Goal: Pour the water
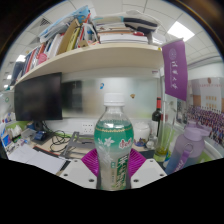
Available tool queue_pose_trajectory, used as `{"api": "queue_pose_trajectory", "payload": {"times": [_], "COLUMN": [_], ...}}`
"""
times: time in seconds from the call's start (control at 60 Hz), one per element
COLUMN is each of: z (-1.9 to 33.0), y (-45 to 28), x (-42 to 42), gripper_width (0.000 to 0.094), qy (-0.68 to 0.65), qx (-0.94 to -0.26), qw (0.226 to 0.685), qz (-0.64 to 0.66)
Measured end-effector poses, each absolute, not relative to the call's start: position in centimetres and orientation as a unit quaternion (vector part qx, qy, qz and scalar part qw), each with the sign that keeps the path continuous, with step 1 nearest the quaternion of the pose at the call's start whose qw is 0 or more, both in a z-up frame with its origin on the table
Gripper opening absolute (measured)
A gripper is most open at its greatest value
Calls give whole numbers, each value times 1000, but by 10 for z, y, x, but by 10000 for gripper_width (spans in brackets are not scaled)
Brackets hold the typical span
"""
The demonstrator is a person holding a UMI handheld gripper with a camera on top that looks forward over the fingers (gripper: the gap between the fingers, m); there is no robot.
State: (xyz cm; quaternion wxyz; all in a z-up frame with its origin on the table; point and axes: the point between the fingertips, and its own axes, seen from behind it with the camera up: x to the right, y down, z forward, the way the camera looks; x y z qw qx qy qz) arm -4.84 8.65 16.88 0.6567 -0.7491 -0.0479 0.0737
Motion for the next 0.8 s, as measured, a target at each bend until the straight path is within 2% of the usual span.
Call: {"api": "queue_pose_trajectory", "payload": {"times": [0.3,0.483,0.65,0.683,0.7,0.75,0.8], "z": [95,97,98,93,92,90,91], "y": [92,85,82,81,80,75,66], "x": [-33,-32,-31,-29,-28,-28,-25], "gripper_width": [336,386,522,595,677,807,874], "qy": [-48,-61,-71,-74,-76,-84,-85], "qx": [-766,-748,-740,-747,-750,-754,-755], "qw": [635,657,667,660,656,651,649], "qz": [85,66,49,43,40,38,38]}}
